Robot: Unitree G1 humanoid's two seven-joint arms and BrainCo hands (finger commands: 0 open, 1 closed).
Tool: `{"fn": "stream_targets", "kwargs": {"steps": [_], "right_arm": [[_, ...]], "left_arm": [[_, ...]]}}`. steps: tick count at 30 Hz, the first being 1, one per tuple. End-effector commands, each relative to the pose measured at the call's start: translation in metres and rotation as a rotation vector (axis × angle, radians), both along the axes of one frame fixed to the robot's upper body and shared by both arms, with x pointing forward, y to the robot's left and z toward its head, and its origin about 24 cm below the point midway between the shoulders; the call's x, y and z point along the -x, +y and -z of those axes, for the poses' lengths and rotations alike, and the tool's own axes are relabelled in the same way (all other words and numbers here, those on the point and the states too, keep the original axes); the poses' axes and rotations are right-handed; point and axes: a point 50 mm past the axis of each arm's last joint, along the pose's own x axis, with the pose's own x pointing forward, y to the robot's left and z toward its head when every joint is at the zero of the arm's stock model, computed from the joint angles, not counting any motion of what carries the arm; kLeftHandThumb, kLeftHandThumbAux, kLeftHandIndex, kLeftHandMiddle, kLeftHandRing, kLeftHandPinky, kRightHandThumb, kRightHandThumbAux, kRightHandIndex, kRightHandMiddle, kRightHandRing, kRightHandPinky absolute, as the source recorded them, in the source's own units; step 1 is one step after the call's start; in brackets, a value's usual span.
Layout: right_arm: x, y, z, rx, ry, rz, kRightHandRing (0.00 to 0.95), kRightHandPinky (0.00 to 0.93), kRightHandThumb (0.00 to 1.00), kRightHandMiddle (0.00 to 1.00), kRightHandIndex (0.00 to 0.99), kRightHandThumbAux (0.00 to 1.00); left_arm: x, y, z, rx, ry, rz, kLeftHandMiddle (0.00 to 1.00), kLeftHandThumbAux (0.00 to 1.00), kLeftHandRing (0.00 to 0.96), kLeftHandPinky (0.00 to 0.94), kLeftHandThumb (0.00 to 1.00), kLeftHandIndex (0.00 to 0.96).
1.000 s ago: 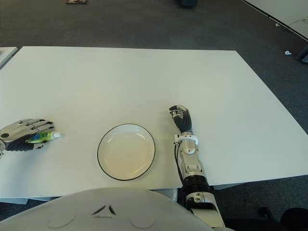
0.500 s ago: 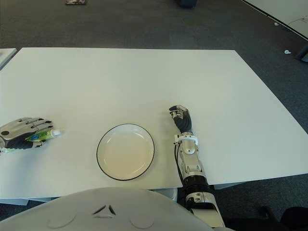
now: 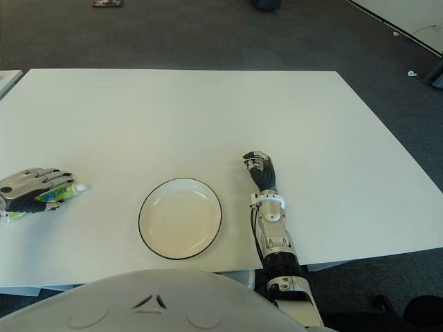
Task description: Put the toothpaste on the table into the plate.
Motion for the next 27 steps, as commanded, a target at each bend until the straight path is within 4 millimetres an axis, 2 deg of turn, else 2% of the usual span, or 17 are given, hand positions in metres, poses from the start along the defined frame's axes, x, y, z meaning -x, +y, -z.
{"fn": "stream_targets", "kwargs": {"steps": [1,14,19,23,27], "right_arm": [[0.002,-0.001,0.002,-0.006,0.012,0.007,0.412,0.432,0.707,0.426,0.419,0.729],[0.002,-0.002,0.001,-0.003,0.011,0.008,0.415,0.432,0.707,0.427,0.419,0.729],[0.002,-0.002,0.001,0.001,0.01,0.011,0.419,0.441,0.707,0.428,0.42,0.729],[0.002,-0.002,0.001,0.001,0.011,0.012,0.419,0.44,0.707,0.429,0.42,0.728],[0.002,-0.003,0.001,0.001,0.01,0.013,0.416,0.432,0.707,0.428,0.42,0.728]], "left_arm": [[0.02,0.012,0.015,-0.1,0.15,-0.066,0.0,0.15,0.0,0.0,0.456,0.0],[0.022,0.012,0.019,-0.063,0.143,-0.095,0.0,0.161,0.0,0.0,0.467,0.0],[0.023,0.015,0.026,-0.062,0.179,-0.139,0.0,0.182,0.0,0.058,0.491,0.0],[0.023,0.017,0.03,-0.041,0.177,-0.172,0.071,0.204,0.06,0.134,0.506,0.033],[0.022,0.018,0.029,0.053,0.132,-0.244,0.334,0.252,0.319,0.362,0.553,0.252]]}}
